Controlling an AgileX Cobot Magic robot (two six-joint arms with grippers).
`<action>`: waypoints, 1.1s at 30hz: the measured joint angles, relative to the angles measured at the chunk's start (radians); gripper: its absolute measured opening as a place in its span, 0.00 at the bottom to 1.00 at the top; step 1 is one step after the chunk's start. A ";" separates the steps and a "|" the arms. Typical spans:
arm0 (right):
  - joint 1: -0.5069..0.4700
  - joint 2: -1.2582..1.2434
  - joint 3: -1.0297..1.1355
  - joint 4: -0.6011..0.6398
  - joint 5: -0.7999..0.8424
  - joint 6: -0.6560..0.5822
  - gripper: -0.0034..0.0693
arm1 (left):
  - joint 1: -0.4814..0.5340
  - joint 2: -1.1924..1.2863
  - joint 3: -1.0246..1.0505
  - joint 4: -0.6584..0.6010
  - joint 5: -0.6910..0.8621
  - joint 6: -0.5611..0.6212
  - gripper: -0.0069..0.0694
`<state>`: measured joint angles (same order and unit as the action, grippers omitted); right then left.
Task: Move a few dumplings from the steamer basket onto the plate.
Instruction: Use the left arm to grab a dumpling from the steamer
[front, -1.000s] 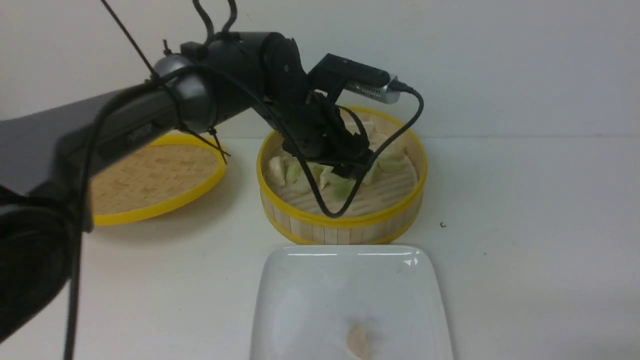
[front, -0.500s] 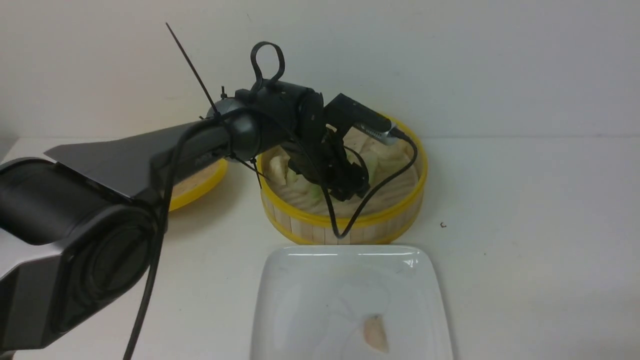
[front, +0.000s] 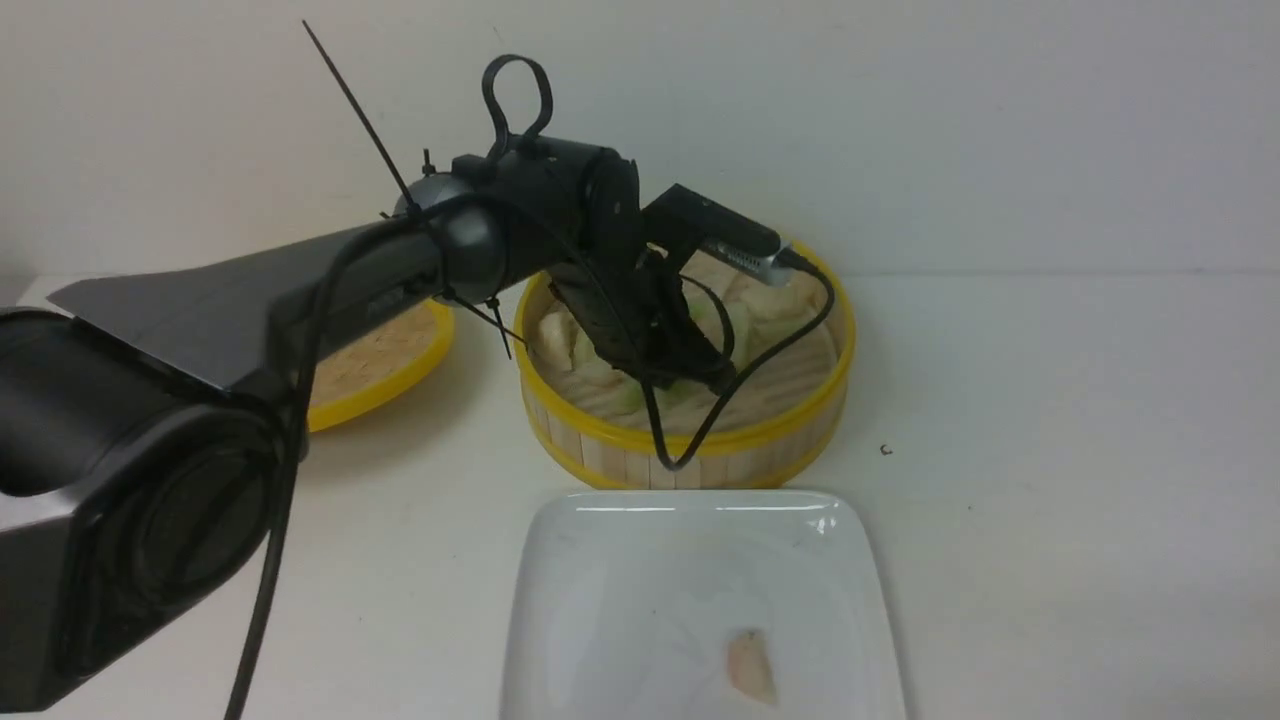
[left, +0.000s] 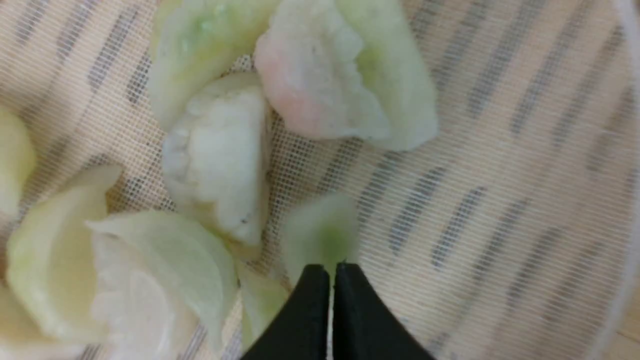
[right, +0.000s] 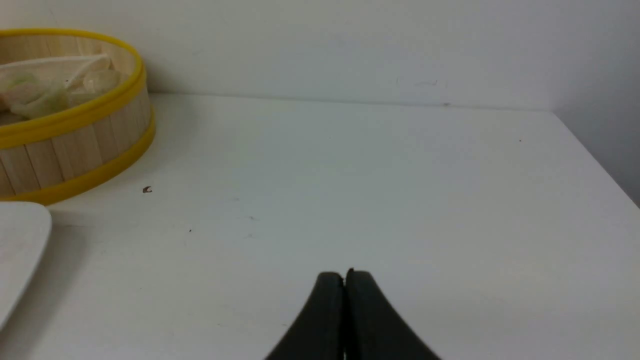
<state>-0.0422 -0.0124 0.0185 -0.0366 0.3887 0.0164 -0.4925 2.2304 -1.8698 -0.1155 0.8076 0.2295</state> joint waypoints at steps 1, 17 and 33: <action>0.000 0.000 0.000 0.000 0.000 0.000 0.03 | 0.000 -0.014 0.000 -0.004 0.006 0.000 0.08; 0.000 0.000 0.000 0.000 0.000 0.000 0.03 | -0.001 0.017 0.001 -0.046 -0.025 0.000 0.39; 0.000 0.000 0.000 0.000 0.000 0.000 0.03 | -0.005 0.083 -0.003 -0.043 -0.105 0.000 0.38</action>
<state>-0.0422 -0.0124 0.0185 -0.0366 0.3887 0.0164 -0.4977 2.3132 -1.8731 -0.1590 0.7022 0.2295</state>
